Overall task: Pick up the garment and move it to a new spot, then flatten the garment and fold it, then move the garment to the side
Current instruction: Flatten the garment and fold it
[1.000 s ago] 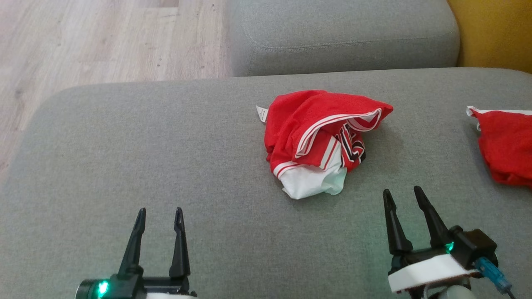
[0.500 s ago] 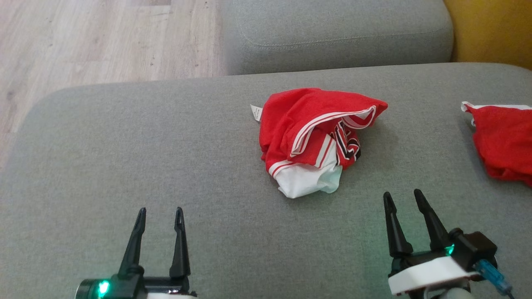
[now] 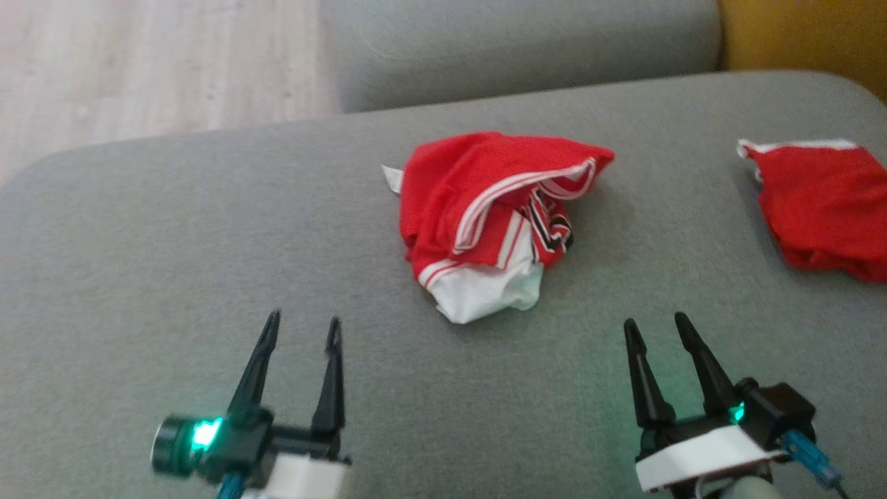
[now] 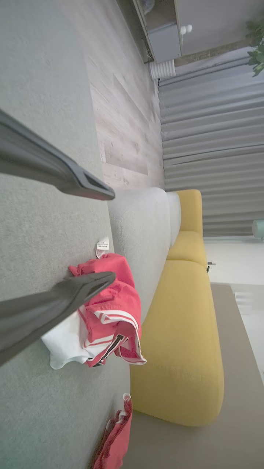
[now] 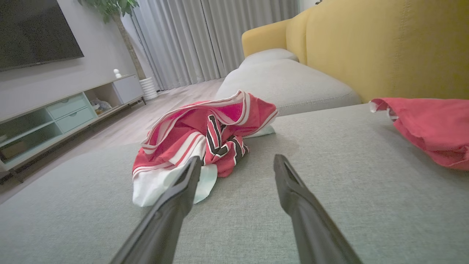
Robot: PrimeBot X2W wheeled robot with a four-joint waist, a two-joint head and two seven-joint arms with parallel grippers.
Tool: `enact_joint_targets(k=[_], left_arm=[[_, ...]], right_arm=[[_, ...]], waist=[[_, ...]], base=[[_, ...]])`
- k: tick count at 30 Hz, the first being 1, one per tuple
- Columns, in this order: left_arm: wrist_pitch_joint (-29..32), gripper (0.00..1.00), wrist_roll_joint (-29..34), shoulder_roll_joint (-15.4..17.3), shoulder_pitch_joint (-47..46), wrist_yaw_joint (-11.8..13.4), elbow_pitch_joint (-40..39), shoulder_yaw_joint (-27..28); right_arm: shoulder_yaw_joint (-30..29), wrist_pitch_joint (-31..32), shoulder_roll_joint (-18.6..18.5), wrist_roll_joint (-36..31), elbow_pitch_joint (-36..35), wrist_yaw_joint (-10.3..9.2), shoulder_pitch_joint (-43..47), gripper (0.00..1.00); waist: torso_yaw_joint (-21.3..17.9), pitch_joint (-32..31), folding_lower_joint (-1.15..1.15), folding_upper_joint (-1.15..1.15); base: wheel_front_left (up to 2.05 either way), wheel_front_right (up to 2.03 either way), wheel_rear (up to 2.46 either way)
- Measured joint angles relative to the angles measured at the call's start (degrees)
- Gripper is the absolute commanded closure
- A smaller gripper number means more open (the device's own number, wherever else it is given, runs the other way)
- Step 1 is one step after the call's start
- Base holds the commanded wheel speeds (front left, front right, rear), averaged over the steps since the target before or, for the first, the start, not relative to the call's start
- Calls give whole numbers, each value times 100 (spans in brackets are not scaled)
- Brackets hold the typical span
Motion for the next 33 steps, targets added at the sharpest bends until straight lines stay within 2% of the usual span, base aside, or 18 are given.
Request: enact_joint_targets(k=[7,11,19,28,33], left_arm=[[-9,0,530,14,-1213,-248,664,-435],[-14,0,958,75,-2248,-369,1503,-771],[-15,0,1233,69,-3732,-517,2594,-1092],[-15,0,1382,58,-4692,-564,3828,-1328],[-15,0,1480,93,-5110,-308,4145,-1326]], right_arm=[[185,0,0,1,-109,0,-369,0],[274,0,0,7,-149,0,-552,0],[394,0,0,85,-188,0,-716,0],[580,0,0,214,-188,0,-821,0],[658,0,1,308,-192,0,-963,0]], waist=[[-474,383,1,0],[-923,681,1,0],[-1613,1130,1,0],[-2187,1524,1,0],[-2422,1725,1,0]], base=[[0,0,0],[0,0,0],[0,0,0],[0,0,0],[0,0,0]])
